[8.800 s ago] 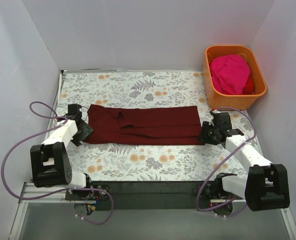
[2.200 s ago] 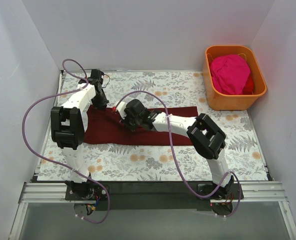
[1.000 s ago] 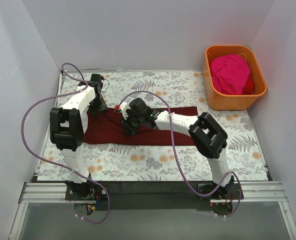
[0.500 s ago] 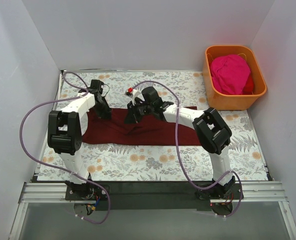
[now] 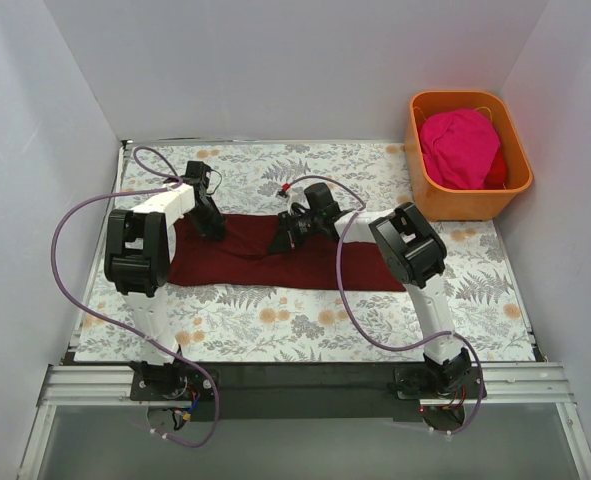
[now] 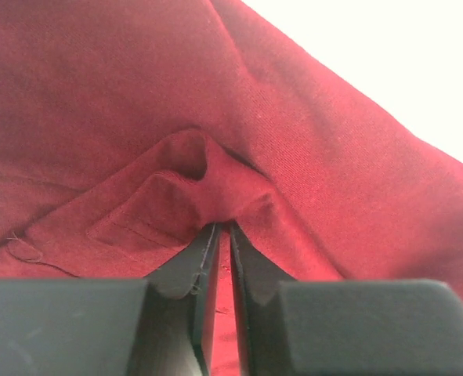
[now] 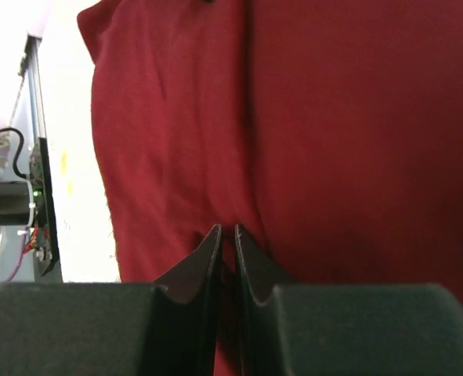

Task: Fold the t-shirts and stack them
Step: Fold the tshirt

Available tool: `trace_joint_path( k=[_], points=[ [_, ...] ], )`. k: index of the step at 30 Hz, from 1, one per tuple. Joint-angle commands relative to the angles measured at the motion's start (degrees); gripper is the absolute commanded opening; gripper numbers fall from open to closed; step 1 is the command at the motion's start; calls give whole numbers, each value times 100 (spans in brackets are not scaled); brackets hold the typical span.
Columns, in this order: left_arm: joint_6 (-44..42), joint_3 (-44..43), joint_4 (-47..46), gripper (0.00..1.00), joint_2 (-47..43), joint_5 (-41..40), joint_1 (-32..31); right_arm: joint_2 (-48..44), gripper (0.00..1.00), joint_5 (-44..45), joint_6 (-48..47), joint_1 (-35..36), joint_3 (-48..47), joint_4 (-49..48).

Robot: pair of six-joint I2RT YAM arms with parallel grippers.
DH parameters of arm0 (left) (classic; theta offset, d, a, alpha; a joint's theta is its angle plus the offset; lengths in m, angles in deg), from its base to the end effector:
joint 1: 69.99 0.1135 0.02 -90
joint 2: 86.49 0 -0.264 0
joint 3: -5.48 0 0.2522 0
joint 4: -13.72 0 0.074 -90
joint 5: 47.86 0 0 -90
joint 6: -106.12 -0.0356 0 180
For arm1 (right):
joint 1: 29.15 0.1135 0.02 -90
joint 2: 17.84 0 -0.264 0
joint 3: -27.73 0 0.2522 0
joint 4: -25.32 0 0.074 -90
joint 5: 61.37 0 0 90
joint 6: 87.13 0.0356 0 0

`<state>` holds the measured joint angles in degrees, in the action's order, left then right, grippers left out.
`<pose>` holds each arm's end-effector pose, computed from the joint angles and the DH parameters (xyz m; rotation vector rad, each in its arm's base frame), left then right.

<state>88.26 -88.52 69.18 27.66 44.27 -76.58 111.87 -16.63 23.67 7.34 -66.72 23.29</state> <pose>0.3893 -0.0463 0.1614 -1.5954 2.4908 -0.2794 0.3688 0.3043 0.1167 -0.8065 2.1526 1.4013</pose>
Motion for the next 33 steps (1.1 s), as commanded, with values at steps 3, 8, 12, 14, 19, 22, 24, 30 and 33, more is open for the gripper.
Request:
trace_joint_path(
  k=[3,8,12,14,19,22,24,30,33],
  points=[
    [2,-105,-117,16,152,-450,88,-375,20,17,-40,-256,342,-143],
    [-7,-324,-153,35,-138,-398,88,-1252,34,288,-321,-335,869,-100],
    [-42,-378,-91,41,-716,-450,88,-1974,43,771,-690,-423,1397,329],
    [-42,-238,-38,42,-955,-546,88,-2238,47,1394,-962,-485,1529,751],
    [98,805,-178,42,-1886,-986,105,-3064,50,3001,-1368,-730,2099,1946],
    [230,1352,-284,42,-2265,-1074,254,-3583,53,3696,-1342,-889,2653,2159],
    [318,1871,-346,42,-2510,-1101,421,-3900,53,3918,-1315,-1064,2899,2326],
    [503,3013,-785,41,-2862,-1022,1142,-4375,56,4692,-1061,-1451,3638,2703],
    [555,3321,-917,41,-2907,-872,1467,-4437,57,4596,-850,-1741,3963,2896]
  ],
)
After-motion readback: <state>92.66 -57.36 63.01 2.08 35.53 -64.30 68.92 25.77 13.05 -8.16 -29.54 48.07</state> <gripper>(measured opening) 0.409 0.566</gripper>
